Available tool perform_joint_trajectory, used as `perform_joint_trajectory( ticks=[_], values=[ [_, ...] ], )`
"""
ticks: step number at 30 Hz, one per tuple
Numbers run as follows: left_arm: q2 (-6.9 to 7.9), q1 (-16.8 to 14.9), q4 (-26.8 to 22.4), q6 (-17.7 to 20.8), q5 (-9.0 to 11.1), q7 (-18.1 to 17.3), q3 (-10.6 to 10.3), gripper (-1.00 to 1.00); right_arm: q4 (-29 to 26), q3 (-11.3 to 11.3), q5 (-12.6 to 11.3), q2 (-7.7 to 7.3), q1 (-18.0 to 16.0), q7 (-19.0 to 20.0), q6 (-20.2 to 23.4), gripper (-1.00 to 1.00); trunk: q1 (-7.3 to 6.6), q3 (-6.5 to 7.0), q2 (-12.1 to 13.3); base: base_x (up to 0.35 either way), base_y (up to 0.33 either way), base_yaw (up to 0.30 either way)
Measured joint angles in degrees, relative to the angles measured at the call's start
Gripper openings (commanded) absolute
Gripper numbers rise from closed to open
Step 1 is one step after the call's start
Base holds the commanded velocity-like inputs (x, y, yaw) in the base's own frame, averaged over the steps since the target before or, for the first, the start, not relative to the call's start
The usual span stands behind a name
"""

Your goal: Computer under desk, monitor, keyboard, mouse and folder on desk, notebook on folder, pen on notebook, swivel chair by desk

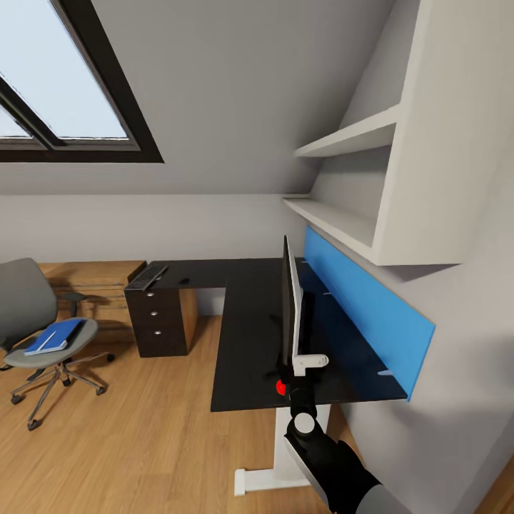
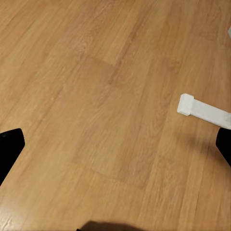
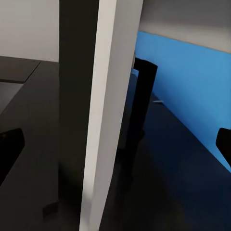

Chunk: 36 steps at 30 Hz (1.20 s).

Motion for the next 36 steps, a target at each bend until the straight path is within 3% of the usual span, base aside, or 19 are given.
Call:
perform_joint_trajectory(
  ticks=[25,36],
  values=[
    [0.01,0.0,0.0,0.0,0.03,-0.07,0.03,1.0,0.07,0.0,-0.02,0.0,0.0,0.0,-0.02,1.0,0.0,0.0,0.0,0.0,0.0,0.0],
    [0.0,0.0,0.0,0.0,0.04,-0.03,0.0,1.0,0.07,0.0,-0.02,0.0,0.01,0.0,-0.05,1.0,2.42,-1.98,-4.41,0.0,0.0,0.0]
  ],
)
